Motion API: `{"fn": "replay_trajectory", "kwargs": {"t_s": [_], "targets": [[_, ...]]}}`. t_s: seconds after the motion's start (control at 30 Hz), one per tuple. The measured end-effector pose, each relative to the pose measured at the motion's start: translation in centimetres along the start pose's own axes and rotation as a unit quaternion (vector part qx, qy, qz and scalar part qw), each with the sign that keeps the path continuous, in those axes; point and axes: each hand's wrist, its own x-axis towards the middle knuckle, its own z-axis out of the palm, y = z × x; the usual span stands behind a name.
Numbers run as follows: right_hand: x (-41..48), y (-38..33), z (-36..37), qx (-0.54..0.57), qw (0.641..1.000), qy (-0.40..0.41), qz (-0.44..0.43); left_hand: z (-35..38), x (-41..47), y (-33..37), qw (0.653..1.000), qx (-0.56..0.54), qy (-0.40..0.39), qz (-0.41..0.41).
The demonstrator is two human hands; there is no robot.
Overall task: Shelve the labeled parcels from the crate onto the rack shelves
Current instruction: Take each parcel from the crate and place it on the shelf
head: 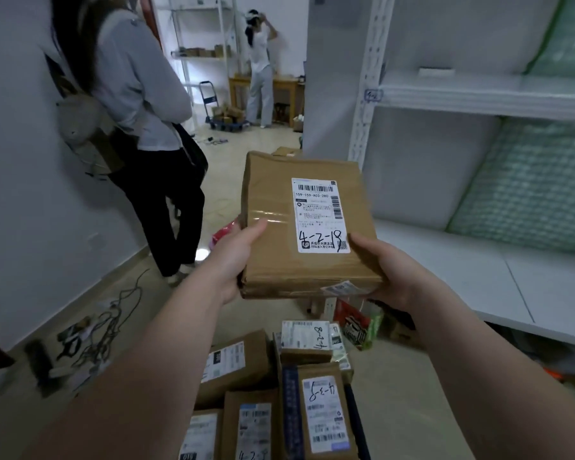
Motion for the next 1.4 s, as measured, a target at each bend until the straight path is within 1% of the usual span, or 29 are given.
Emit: {"fn": "replay_trajectory", "kwargs": {"t_s": [0.13,0.23,0.37,0.53,0.6,0.7,0.9,1.07,1.23,1.33,1.4], "targets": [[-1.2,-3.0,-4.2,-0.003,0.998,0.034,-0.048,5.7,0.7,2.1,0.998,0.041,-0.028,0.045],[-2.5,-5.4,-8.7,0.004,0.993,0.076,-0.087,11.4,1.0,3.3,0.993,0.080,-0.024,0.080],[-4.3,-8.7,-16.2,0.005,0.984,0.122,-0.130,20.2,0.8,3.5,0.989,0.096,-0.019,0.113],[-6.0,-12.5,-24.7,-0.019,0.971,0.133,-0.198,29.4,1.4,2.6,0.977,0.142,0.014,0.156],[-6.0,-13.7,-27.3,-0.029,0.966,0.141,-0.214,32.2,1.6,2.4,0.974,0.144,0.012,0.177],[-5.6,-15.0,-30.2,-0.050,0.958,0.160,-0.231,35.5,1.9,2.6,0.964,0.179,0.006,0.198],[-4.0,-16.8,-33.7,-0.086,0.939,0.180,-0.282,40.4,3.5,4.7,0.951,0.192,0.010,0.241],[-1.1,-19.6,-35.7,-0.126,0.923,0.190,-0.309,42.9,7.1,6.6,0.940,0.203,0.004,0.275],[3.3,-24.5,-36.5,-0.168,0.907,0.167,-0.349,43.9,12.8,9.3,0.916,0.236,0.028,0.323],[6.8,-28.1,-35.9,-0.180,0.893,0.159,-0.381,43.7,16.8,12.0,0.903,0.265,0.048,0.336],[9.3,-30.4,-35.2,-0.183,0.889,0.161,-0.388,43.5,19.4,13.8,0.896,0.276,0.056,0.344]]}}
